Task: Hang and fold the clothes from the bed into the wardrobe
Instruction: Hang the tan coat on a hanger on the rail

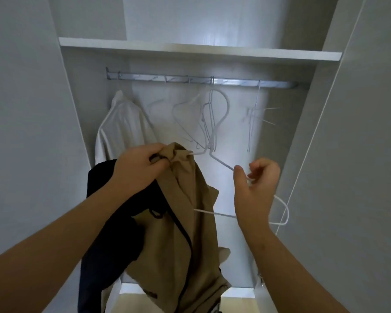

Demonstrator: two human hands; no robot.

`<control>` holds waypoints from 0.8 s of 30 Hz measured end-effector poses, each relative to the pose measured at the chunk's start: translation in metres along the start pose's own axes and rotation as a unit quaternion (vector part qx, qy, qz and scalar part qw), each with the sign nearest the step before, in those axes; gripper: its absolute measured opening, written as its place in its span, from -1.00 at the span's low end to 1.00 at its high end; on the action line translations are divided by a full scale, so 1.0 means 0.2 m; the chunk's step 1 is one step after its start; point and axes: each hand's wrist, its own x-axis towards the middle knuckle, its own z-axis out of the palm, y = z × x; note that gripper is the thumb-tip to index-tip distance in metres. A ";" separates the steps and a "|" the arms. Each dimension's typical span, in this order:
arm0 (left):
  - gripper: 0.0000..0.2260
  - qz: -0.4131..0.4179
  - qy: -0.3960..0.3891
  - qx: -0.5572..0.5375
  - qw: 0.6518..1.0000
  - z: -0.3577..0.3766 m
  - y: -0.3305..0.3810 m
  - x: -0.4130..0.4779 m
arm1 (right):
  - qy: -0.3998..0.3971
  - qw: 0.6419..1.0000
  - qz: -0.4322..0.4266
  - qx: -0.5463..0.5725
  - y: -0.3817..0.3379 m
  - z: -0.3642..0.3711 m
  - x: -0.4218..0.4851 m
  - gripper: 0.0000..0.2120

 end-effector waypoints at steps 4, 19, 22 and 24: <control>-0.92 -0.027 0.048 -0.041 0.998 -0.08 -0.03 0.05 | -0.126 0.991 0.039 -0.013 0.12 -0.06 -0.14 -0.67; -0.81 -0.041 0.099 -0.211 0.972 -0.36 -0.07 0.07 | -0.479 0.772 0.200 -0.367 0.34 0.11 -0.26 -0.76; -0.65 -0.030 0.060 -0.183 0.981 -0.44 -0.09 0.05 | -0.397 0.831 0.129 -0.368 0.38 0.08 -0.23 -0.74; -0.55 -0.028 0.040 -0.172 0.984 -0.49 -0.11 0.04 | -0.367 0.877 0.156 -0.267 0.41 0.06 -0.19 -0.77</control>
